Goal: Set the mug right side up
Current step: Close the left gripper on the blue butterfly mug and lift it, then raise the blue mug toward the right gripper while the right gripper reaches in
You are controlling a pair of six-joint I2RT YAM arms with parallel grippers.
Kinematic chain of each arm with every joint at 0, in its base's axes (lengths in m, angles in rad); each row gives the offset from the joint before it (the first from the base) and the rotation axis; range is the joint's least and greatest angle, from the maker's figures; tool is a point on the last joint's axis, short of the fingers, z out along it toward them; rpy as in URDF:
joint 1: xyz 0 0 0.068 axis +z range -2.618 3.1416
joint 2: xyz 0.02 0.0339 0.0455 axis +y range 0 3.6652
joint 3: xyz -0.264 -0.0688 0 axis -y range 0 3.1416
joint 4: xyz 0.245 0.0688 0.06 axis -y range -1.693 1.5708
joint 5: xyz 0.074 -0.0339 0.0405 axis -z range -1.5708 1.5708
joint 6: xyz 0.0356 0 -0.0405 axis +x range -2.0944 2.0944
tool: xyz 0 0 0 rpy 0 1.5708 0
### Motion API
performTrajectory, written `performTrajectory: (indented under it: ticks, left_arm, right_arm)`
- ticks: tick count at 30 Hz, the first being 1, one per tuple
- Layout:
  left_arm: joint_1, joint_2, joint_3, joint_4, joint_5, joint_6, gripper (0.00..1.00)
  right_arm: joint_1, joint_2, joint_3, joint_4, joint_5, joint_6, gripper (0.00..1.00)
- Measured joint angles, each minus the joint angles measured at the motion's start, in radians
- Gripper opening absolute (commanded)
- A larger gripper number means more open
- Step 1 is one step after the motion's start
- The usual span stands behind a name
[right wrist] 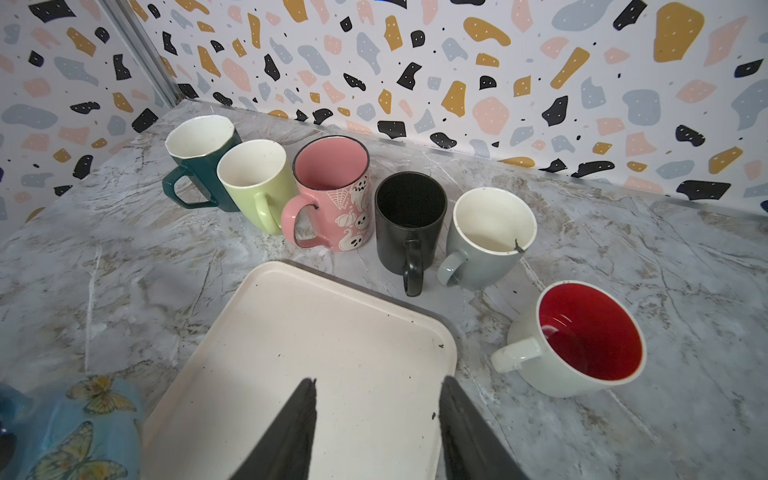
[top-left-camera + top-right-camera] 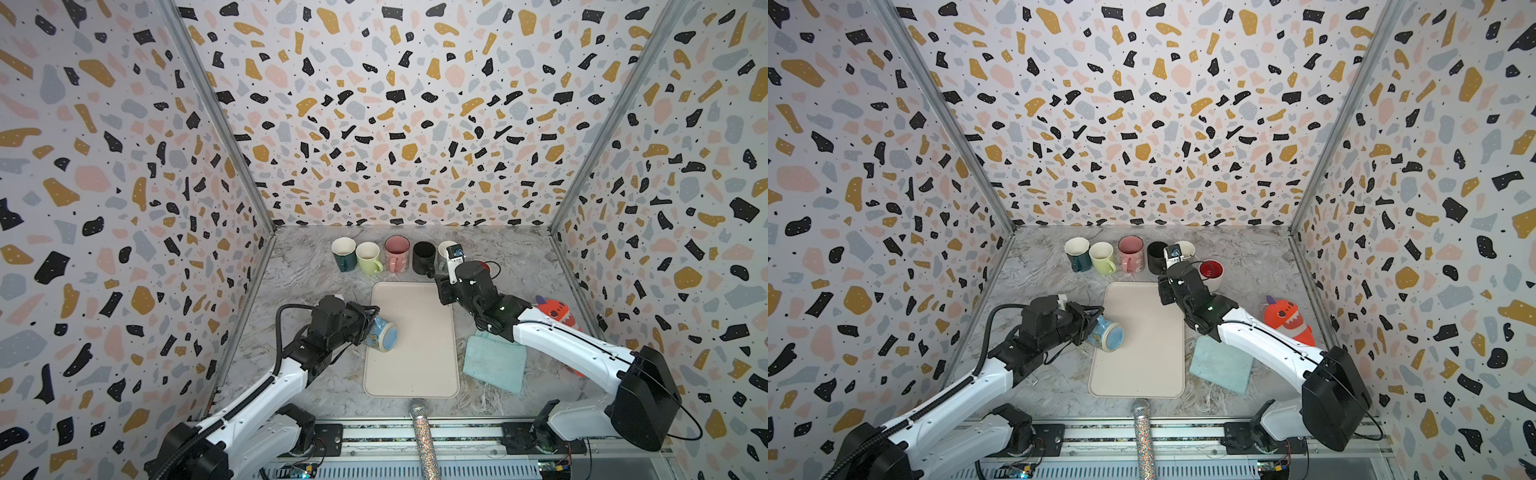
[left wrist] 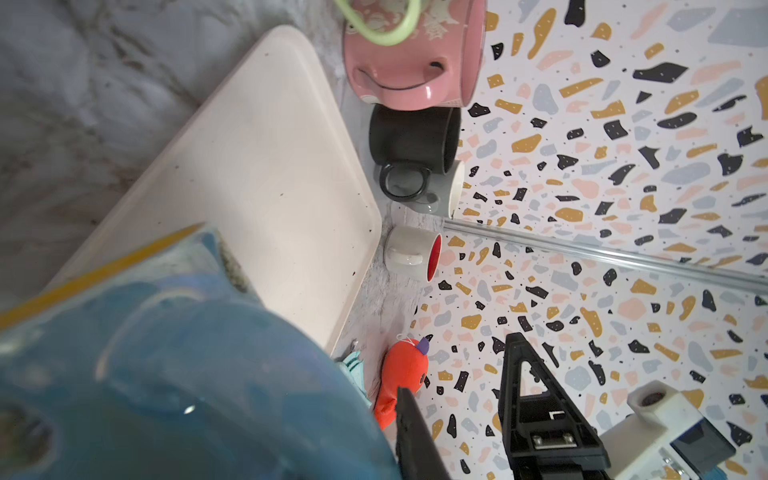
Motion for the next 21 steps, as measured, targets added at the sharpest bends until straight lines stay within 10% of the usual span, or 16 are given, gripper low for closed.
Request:
performTrajectory:
  ticks: [21]
  left_arm:
    - [-0.083,0.051,0.254,-0.225,-0.034,0.926,0.00]
  right_arm:
    - [0.000,-0.077,-0.015,-0.027,0.027,-0.041,0.45]
